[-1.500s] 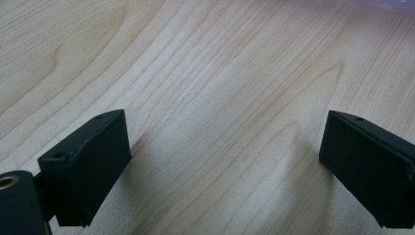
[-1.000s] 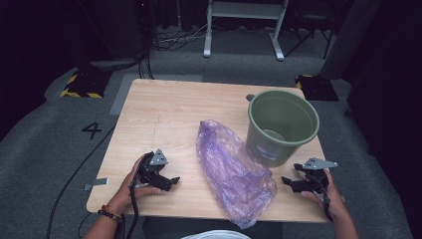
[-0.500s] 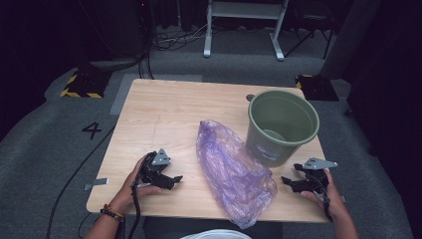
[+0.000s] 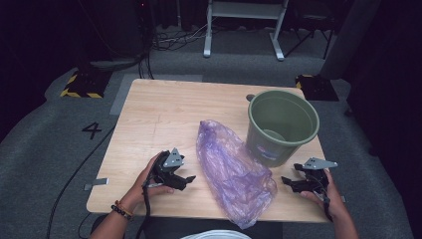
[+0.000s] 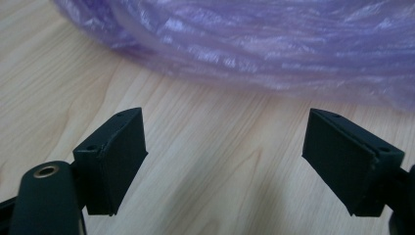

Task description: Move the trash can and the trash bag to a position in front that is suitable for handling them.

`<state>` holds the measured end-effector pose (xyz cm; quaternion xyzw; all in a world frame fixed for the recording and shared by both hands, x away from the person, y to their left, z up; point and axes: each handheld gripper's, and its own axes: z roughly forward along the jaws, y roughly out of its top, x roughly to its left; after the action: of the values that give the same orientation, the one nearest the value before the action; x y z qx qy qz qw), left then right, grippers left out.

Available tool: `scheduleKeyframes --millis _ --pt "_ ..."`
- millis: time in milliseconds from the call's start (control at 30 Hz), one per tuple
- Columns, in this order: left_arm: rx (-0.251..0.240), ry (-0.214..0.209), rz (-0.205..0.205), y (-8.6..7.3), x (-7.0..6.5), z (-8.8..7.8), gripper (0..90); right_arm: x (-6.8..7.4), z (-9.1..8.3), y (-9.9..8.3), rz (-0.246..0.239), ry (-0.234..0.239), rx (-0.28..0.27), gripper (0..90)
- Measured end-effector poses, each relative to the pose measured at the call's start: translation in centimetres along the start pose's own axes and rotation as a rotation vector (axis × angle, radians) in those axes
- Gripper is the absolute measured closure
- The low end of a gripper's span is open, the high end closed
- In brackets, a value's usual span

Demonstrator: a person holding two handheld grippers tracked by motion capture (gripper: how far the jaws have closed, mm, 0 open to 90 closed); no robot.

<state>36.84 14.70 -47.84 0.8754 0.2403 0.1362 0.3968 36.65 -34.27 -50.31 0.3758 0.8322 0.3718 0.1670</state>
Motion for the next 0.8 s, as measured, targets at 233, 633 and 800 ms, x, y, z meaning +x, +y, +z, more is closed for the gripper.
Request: scheduleKeyframes --millis 233,633,800 --pt "-0.03 -0.034 0.043 1.8 -0.7 1.4 16.3 0.0 0.0 0.0 0.0 0.0 0.0 19.7" --pt "0.008 -0.048 0.137 4.5 -1.9 6.2 22.5 0.0 0.0 0.0 0.0 0.0 0.0 19.7" --pt "0.058 -0.1 0.131 4.6 -2.0 8.3 25.5 0.0 0.0 0.0 0.0 0.0 0.0 19.7"
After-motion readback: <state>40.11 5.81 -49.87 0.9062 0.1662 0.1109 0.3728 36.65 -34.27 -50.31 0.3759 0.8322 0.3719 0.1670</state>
